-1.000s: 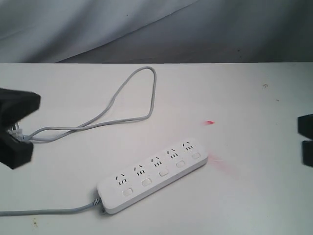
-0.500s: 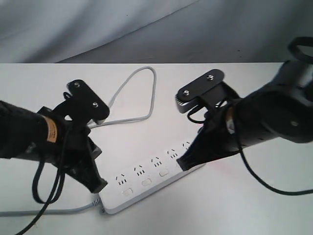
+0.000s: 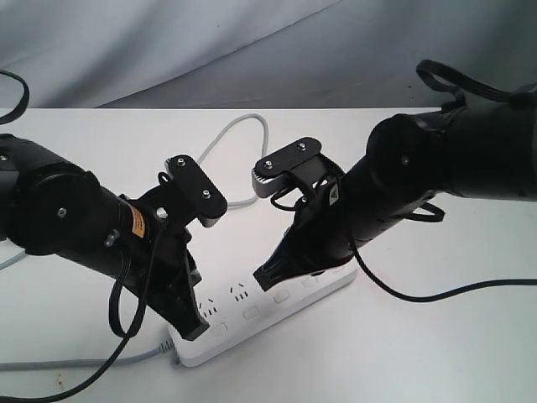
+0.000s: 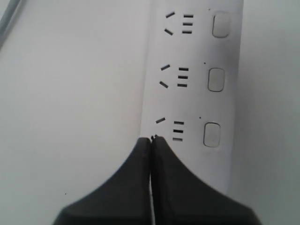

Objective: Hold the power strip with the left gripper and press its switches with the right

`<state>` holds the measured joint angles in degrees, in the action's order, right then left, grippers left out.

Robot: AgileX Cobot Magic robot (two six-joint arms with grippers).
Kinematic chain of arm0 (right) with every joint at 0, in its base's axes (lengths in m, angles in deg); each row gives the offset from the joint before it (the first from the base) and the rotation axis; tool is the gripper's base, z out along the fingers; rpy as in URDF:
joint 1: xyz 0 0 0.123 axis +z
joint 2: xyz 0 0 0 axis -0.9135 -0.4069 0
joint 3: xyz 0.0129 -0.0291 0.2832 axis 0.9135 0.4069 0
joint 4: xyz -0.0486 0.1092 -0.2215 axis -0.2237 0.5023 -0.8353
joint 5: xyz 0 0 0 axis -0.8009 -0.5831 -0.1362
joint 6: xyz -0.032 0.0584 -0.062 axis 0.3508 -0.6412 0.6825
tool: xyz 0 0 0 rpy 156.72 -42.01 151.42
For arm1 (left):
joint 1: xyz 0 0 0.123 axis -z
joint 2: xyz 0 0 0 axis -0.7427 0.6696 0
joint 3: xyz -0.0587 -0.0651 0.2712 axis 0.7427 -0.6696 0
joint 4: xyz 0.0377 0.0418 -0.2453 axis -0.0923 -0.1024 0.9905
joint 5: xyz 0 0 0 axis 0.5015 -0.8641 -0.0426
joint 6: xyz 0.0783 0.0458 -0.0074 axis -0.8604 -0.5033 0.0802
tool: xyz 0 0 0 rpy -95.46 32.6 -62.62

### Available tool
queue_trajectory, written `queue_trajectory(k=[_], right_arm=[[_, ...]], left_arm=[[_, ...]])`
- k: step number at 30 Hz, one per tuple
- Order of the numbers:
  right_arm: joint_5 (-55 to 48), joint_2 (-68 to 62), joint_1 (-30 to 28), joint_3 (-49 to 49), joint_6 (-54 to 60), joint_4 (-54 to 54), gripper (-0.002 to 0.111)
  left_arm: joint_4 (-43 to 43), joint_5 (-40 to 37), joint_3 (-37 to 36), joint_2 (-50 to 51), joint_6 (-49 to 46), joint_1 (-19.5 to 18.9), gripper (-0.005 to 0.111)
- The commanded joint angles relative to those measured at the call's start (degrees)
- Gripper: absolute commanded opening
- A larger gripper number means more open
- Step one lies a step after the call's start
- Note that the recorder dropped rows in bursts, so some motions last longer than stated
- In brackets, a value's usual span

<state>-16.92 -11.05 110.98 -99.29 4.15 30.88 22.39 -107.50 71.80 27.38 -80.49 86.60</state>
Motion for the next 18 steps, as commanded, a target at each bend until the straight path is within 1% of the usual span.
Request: queue_trajectory(k=[1,11,18], right_arm=[[-0.02,-1.64,-1.59,-0.20,6.57,7.44,0.000],[-0.62,-4.67,-1.59,-0.20,7.07,9.23,0.000],[-0.40,-4.69,-1.59,-0.20,7.07,9.23,0.000]], left_arm=[[1.01,0.77,0.48,0.54,-1.15,-0.08,0.000],[1.01,1.37,-0.71,0.96,-2.32,-0.08,0.000],[1.01,2.60,-0.80,5.94,-2.45,-0.08,0.000]])
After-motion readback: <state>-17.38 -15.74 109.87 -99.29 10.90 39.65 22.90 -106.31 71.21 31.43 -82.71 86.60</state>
